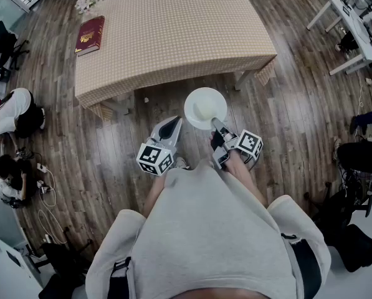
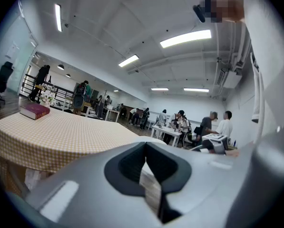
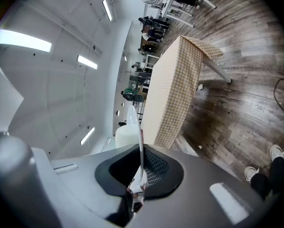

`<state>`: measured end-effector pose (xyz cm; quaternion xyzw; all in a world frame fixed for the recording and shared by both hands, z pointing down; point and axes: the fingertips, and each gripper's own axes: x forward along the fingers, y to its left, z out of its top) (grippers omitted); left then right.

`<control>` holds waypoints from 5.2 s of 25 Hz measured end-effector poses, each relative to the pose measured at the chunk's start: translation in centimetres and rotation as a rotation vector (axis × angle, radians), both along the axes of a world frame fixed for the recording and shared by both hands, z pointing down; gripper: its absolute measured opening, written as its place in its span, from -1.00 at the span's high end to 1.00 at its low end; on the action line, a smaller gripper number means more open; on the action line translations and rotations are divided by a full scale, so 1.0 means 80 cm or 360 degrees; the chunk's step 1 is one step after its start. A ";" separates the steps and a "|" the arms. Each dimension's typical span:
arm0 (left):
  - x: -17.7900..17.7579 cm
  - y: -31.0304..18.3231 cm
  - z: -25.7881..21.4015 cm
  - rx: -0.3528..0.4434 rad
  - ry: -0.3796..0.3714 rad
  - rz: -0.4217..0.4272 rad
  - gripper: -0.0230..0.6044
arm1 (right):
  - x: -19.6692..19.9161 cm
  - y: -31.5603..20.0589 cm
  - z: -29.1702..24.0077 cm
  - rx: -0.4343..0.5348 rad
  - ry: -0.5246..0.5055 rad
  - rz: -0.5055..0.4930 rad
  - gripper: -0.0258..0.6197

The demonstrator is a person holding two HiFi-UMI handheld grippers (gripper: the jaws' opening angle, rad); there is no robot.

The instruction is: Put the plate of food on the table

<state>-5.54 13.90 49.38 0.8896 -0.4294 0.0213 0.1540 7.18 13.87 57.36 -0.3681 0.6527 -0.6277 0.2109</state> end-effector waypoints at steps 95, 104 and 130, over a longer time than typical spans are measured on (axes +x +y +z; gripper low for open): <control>-0.124 -0.352 -0.011 0.0050 0.0088 0.0077 0.90 | -0.099 -0.349 -0.021 0.0053 0.0108 0.0112 0.89; -0.121 -0.364 0.011 -0.0030 0.0089 0.0109 0.90 | -0.094 -0.362 0.000 -0.0028 0.0140 0.0151 0.89; 0.027 -0.457 0.008 -0.0001 0.0049 -0.0159 0.90 | 0.026 -0.468 0.003 0.0002 0.0039 -0.0158 0.89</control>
